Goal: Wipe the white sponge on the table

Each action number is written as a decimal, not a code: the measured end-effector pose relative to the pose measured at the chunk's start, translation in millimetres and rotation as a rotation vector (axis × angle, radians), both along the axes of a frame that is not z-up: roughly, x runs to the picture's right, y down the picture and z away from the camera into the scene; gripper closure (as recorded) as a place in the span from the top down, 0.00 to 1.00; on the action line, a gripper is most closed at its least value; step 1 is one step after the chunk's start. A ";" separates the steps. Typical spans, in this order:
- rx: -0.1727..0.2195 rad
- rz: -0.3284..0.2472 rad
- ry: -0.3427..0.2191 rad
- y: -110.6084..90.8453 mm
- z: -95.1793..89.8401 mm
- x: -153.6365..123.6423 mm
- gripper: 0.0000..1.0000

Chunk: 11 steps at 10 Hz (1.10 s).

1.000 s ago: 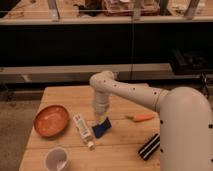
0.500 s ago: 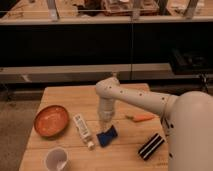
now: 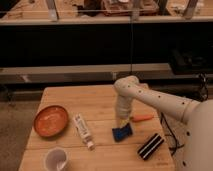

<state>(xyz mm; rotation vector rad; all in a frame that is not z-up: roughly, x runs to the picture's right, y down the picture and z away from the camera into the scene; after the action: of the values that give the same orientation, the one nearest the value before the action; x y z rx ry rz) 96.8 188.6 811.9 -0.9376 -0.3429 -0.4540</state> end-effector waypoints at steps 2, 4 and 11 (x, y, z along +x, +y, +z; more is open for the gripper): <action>0.024 0.013 0.030 -21.0 19.8 7.9 0.03; 0.058 0.030 -0.003 -43.6 31.8 3.3 0.03; 0.034 -0.071 -0.213 -18.1 13.4 -100.6 0.03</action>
<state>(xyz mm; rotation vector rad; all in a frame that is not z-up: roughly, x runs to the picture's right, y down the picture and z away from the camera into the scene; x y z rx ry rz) -3.8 170.5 825.3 -0.8724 -0.4952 -0.6254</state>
